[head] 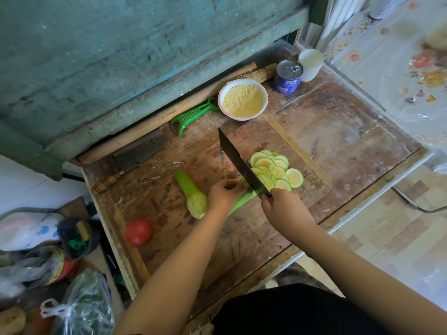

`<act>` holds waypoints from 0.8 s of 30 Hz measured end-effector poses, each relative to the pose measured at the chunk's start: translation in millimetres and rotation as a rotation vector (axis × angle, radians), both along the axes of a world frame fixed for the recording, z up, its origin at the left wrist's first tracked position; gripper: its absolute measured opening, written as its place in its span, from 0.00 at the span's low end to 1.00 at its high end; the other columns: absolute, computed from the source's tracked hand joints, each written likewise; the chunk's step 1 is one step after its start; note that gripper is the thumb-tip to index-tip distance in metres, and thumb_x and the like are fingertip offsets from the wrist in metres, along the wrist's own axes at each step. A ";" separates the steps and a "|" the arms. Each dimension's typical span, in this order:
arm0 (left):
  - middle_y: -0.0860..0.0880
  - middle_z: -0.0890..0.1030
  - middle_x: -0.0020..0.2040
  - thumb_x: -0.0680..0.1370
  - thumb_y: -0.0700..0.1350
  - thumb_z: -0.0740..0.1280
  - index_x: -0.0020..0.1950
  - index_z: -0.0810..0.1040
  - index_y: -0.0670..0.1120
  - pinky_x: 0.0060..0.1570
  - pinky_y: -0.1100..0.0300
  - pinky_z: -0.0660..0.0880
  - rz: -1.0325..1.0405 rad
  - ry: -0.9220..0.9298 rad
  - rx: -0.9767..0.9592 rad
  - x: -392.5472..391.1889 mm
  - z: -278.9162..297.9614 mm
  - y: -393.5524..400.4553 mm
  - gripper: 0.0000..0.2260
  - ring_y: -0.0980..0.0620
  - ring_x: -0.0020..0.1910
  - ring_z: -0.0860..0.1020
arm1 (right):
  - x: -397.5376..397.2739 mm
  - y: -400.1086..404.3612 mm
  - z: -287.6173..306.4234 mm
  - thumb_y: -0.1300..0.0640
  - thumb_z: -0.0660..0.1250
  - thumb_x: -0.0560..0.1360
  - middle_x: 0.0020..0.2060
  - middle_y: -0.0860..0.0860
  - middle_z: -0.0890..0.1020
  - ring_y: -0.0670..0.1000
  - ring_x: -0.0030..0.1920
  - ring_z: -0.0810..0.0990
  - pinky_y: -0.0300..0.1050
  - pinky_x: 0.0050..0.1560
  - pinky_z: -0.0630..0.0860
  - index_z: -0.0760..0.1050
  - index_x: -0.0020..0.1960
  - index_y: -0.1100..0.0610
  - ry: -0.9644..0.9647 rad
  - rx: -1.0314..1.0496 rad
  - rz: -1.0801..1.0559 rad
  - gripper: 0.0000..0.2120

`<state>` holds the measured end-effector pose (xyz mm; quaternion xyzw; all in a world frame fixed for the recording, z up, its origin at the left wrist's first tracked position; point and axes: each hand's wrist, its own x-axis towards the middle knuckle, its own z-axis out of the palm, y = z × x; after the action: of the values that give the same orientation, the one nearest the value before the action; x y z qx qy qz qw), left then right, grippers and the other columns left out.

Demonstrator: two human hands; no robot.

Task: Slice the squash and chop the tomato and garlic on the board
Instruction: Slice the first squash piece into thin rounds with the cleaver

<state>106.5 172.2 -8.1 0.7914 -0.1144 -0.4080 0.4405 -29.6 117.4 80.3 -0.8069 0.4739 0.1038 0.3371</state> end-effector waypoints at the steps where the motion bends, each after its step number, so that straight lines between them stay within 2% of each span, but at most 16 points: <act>1: 0.49 0.81 0.46 0.69 0.46 0.76 0.49 0.81 0.45 0.53 0.56 0.75 0.000 -0.001 0.002 -0.1 -0.3 -0.1 0.11 0.51 0.48 0.79 | 0.1 0.0 -1.2 0.52 0.55 0.81 0.28 0.53 0.71 0.53 0.28 0.70 0.42 0.26 0.62 0.67 0.35 0.58 0.000 0.008 -0.002 0.17; 10: 0.49 0.81 0.48 0.69 0.47 0.76 0.51 0.81 0.45 0.55 0.54 0.75 0.009 0.020 0.014 0.5 -0.5 -0.8 0.14 0.50 0.51 0.79 | 8.3 -2.5 -15.6 0.52 0.55 0.81 0.30 0.53 0.72 0.54 0.30 0.70 0.42 0.27 0.63 0.65 0.34 0.57 0.044 0.046 -0.005 0.18; 18: 0.49 0.82 0.51 0.69 0.50 0.76 0.54 0.81 0.45 0.54 0.54 0.76 -0.027 -0.040 0.041 0.8 -1.7 -0.1 0.17 0.50 0.51 0.79 | 13.2 -1.4 -24.9 0.52 0.54 0.81 0.32 0.53 0.72 0.56 0.33 0.73 0.45 0.32 0.69 0.64 0.34 0.57 0.075 0.090 -0.042 0.18; 24: 0.51 0.80 0.51 0.72 0.51 0.74 0.57 0.80 0.45 0.50 0.60 0.72 -0.058 -0.013 0.042 0.6 5.1 1.1 0.17 0.53 0.52 0.78 | 7.1 -5.9 -19.4 0.51 0.55 0.81 0.31 0.52 0.72 0.52 0.29 0.69 0.42 0.26 0.62 0.65 0.35 0.57 0.033 0.092 -0.068 0.17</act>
<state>107.1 173.3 -3.0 0.7996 -0.1314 -0.4177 0.4110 -22.5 111.5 60.8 -0.7722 0.5011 0.1271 0.3693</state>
